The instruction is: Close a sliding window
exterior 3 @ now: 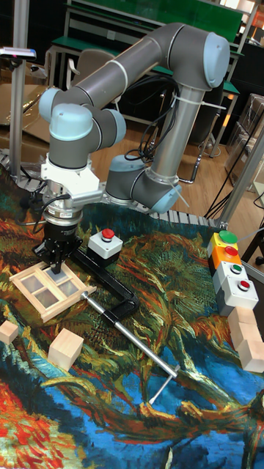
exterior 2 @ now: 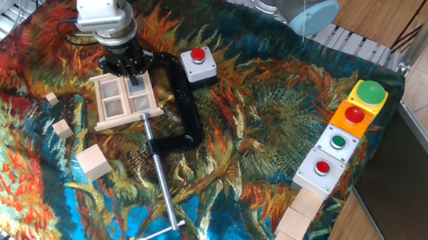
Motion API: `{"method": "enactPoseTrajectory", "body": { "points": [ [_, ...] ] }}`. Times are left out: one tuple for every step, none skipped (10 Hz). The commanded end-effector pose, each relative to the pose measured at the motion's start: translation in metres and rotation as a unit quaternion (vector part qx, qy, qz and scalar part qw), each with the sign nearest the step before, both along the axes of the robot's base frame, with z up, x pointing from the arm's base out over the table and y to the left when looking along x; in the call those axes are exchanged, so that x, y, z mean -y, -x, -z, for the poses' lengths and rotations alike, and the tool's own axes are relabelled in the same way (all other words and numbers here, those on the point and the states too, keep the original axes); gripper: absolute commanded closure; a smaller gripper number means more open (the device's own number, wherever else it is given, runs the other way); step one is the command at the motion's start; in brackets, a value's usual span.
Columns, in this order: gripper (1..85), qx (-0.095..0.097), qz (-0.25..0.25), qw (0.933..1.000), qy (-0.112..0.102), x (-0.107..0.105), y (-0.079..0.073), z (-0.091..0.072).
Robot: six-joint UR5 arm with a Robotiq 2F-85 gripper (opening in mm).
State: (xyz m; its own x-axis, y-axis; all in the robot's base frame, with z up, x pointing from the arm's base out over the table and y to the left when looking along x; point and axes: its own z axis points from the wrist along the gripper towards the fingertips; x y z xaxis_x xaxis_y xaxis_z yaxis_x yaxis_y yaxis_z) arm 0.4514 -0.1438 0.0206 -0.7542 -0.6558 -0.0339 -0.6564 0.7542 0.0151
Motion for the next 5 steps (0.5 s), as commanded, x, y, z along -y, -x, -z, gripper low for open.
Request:
{"method": "enactPoseTrajectory", "body": {
  "points": [
    [84.3,0.004,0.003,1.0000,-0.006,-0.0007,-0.0014,-0.0007],
    [84.3,0.004,0.002,1.0000,-0.006,0.0003,-0.0004,0.0002],
    [84.3,0.004,0.001,1.0000,-0.007,0.0015,0.0006,0.0012],
    [84.3,0.005,0.000,1.0000,-0.007,0.0038,0.0018,0.0027],
    [84.3,0.005,-0.001,1.0000,-0.007,0.0061,0.0035,0.0041]
  ]
}}
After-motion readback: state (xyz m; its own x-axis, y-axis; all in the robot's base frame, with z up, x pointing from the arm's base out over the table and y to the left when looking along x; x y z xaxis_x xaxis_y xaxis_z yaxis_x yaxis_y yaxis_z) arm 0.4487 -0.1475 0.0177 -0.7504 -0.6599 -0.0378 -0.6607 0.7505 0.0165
